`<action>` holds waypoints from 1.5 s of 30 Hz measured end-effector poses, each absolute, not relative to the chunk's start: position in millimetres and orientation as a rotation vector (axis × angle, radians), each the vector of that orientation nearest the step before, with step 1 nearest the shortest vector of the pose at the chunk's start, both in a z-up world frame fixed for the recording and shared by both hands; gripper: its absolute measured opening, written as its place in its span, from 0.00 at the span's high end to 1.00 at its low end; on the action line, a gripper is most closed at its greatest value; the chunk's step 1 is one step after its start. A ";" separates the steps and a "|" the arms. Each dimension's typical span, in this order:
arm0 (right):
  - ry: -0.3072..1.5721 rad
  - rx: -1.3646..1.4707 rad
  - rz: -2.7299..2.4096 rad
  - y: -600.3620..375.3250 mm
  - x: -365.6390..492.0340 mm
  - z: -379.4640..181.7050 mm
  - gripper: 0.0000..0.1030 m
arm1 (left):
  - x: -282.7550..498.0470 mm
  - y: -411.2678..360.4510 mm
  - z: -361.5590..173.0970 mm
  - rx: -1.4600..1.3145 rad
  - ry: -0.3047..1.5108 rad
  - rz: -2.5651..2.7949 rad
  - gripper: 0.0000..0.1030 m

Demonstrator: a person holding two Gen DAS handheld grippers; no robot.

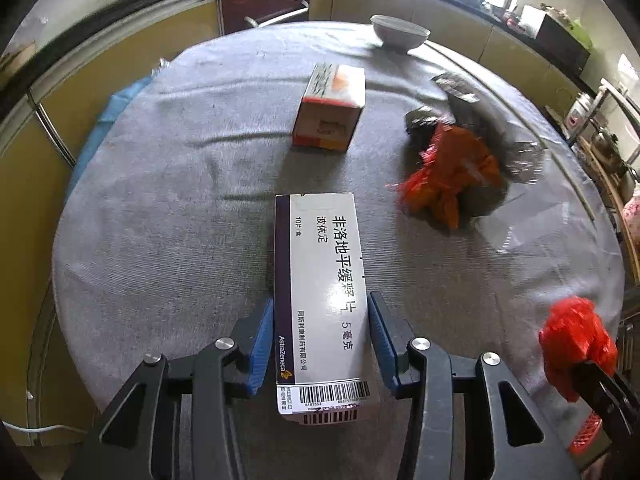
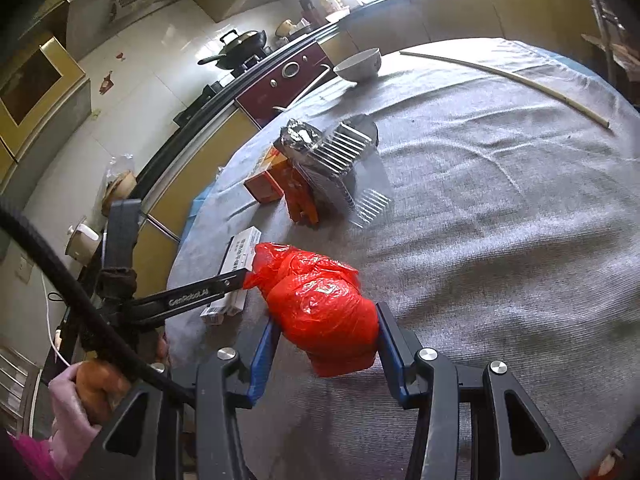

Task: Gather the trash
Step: 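Lift the white medicine box with the left gripper while the right gripper carries the red bag, then carry the white medicine box with the left gripper while the right gripper carries the red bag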

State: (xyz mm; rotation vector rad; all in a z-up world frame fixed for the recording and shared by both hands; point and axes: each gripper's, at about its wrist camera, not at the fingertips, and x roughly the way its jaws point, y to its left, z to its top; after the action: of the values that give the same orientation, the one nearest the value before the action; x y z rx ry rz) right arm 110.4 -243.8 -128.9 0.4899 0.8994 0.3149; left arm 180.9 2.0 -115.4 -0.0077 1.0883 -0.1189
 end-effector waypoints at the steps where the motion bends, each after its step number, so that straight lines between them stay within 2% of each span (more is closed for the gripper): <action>1: 0.892 0.489 0.313 -243.8 108.5 -127.0 0.52 | 174.7 -0.3 -108.4 -0.004 1.069 -0.127 0.54; 10: 0.842 0.514 0.276 -253.5 88.5 -114.4 0.52 | 132.2 -27.5 -68.7 0.062 0.943 -0.187 0.54; 22: 0.777 0.613 0.225 -293.3 51.2 -105.0 0.52 | 105.2 -61.3 -55.1 0.160 0.873 -0.234 0.54; 45: 0.645 0.622 0.185 -332.7 -11.4 -76.6 0.52 | 39.1 -128.8 -19.6 0.328 0.725 -0.295 0.54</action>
State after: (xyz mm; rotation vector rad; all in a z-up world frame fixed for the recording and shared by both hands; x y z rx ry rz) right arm -11.4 -332.7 -76.6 0.6217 0.6453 0.1855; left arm 39.1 -128.8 -19.6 0.3278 0.7251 -0.2946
